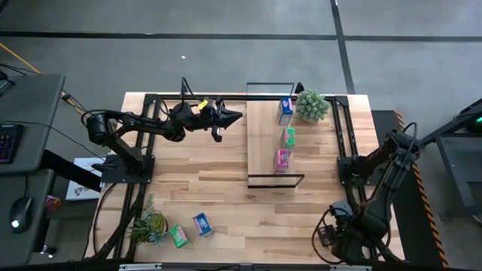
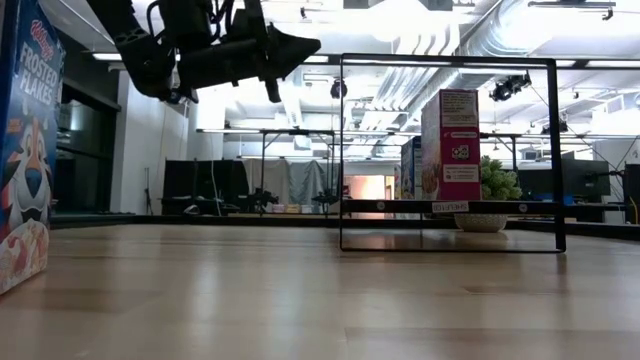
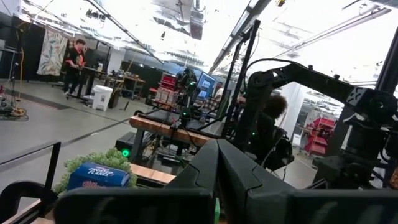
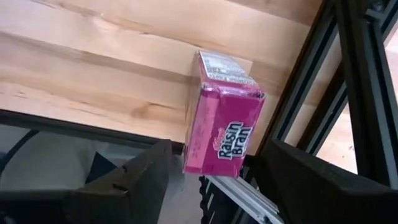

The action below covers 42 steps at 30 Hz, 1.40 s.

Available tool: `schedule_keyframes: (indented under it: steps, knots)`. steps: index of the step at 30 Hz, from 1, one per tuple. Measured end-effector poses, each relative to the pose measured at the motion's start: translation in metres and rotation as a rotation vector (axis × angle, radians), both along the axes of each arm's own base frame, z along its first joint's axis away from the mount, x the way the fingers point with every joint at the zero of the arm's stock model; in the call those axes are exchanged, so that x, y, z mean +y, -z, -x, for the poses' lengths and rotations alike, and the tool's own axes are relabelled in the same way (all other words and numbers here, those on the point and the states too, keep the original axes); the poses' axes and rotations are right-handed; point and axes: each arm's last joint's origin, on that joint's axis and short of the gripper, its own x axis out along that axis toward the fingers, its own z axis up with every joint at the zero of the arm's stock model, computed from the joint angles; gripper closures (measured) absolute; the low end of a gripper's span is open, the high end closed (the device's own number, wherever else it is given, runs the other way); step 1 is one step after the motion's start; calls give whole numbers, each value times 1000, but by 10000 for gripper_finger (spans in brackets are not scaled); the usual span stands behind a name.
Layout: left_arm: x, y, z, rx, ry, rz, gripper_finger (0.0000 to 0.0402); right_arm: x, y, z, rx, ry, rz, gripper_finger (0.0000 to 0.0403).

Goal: Stack cereal on shelf
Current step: Put the violet cereal box on the shelf aligned with the other violet cereal box

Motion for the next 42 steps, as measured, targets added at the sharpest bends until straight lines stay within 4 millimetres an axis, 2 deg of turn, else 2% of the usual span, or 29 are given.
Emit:
schedule_keyframes:
  steps: [31, 42]
  knots:
    - [-1, 0, 0, 2, 25, 21, 401, 36, 61, -12, 152, 9, 118, 130]
    - [-1, 0, 0, 1, 26, 24, 402, 34, 64, -11, 161, 8, 162, 130]
